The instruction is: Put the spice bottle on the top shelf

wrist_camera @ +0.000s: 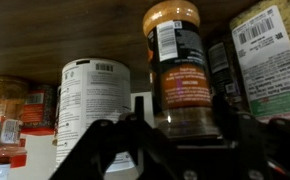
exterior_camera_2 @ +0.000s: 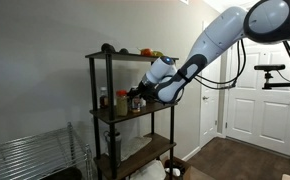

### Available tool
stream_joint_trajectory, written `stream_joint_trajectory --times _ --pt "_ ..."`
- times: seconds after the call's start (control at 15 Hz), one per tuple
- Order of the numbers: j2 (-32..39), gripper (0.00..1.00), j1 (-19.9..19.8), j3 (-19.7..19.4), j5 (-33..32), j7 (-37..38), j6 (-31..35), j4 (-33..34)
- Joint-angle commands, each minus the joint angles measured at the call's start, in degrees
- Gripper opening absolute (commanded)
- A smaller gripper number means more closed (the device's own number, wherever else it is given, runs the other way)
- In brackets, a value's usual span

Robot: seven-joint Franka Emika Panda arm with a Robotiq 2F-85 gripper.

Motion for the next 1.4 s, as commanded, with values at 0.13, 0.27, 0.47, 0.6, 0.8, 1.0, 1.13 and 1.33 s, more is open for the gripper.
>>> stream_joint_trajectory --times 0.13,0.27,0.47,0.6,0.8,1.0,1.13,1.33 --pt "-0.4 0.31 1.1 -1.2 -0.1 1.5 2.5 -1.4" --pt "-1.2 0.31 1.7 -1.8 -0.5 1.7 2.6 -2.1" --pt "-4.2 0.31 3.1 -2.5 -1.2 1.3 4.0 -5.1" --pt "-7.9 0.31 4.4 -3.3 -1.8 0.9 6.3 -8.8" --pt "-13.4 0.31 6.7 -4.5 -2.1 0.0 8.7 -14.0" --pt "-17.6 0.31 8.3 -6.3 -2.3 0.1 8.0 -17.5" --pt "-20.1 0.31 8.5 -7.2 -2.5 0.1 7.9 -19.9" --pt "-23.6 0.31 7.8 -7.6 -2.5 0.2 8.2 -23.4"
